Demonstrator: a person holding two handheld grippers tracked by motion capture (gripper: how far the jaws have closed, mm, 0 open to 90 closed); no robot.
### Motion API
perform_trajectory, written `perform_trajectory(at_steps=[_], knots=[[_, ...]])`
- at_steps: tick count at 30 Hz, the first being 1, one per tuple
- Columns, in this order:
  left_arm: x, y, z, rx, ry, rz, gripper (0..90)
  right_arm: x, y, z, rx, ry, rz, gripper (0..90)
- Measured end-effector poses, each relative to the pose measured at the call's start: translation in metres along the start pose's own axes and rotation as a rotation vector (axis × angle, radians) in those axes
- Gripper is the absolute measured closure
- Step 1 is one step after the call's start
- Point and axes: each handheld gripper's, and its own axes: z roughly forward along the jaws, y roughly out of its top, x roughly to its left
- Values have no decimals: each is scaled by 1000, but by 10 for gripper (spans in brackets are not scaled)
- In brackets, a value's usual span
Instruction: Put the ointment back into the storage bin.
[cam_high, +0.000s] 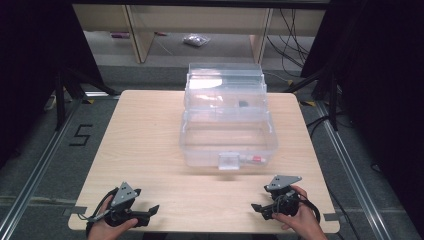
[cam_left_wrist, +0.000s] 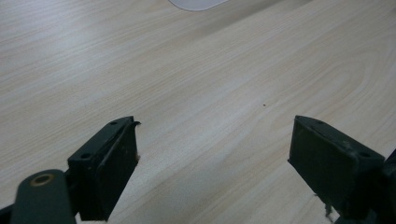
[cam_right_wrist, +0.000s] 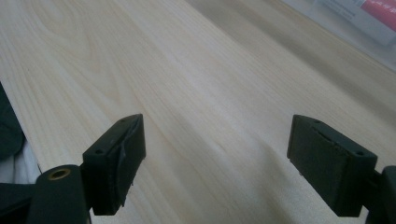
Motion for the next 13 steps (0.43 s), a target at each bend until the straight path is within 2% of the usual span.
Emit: perform_trajectory(at_steps=[3, 5, 6, 10, 13], knots=[[0, 0, 0, 1, 0, 2, 150, 1, -1, -2, 7, 8, -2, 202], [0, 0, 0, -2, 0, 1, 150, 0, -2, -1, -11, 2, -7, 202], [0, 0, 0, 0, 0, 1, 150, 0, -2, -3, 3, 10, 0, 199], [0, 0, 0, 2, -9, 4, 150, 0, -2, -1, -5, 5, 8, 198], [0, 0, 0, 0, -2, -1, 150, -1, -2, 0, -12, 0, -9, 194]])
